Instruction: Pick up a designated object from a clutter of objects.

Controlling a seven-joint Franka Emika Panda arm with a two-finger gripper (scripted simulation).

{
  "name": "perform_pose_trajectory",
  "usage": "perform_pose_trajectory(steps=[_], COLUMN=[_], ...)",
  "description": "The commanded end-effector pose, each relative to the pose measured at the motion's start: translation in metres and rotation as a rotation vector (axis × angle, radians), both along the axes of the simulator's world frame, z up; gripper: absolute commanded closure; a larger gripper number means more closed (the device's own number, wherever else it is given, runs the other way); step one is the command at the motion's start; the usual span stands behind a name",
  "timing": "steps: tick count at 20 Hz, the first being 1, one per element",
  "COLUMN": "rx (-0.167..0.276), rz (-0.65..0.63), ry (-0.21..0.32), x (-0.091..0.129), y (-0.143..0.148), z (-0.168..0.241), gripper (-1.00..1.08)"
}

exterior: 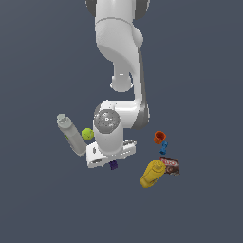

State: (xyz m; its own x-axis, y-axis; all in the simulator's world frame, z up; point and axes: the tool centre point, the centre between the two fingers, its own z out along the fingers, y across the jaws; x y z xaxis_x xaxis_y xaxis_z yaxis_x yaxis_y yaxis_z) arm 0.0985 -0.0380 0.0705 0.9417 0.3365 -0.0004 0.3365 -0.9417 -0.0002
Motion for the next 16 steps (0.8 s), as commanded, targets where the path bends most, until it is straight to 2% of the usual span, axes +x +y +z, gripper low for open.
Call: perform_pose_trajectory(steps=[1, 8, 14, 15, 16], rx=[0.000, 0.000, 0.000, 0.000, 0.000], rz=[0.000, 0.002, 0.003, 0.003, 0.003], ry=[0.001, 0.000, 0.000, 0.000, 0.000], x=[0.000, -0.001, 0.000, 0.000, 0.000], y=[0.000, 0.000, 0.000, 0.000, 0.000], z=[-0.006, -0.040, -0.049, -0.049, -0.049], gripper=[-0.92, -0.92, -0.92, 1.08, 1.08])
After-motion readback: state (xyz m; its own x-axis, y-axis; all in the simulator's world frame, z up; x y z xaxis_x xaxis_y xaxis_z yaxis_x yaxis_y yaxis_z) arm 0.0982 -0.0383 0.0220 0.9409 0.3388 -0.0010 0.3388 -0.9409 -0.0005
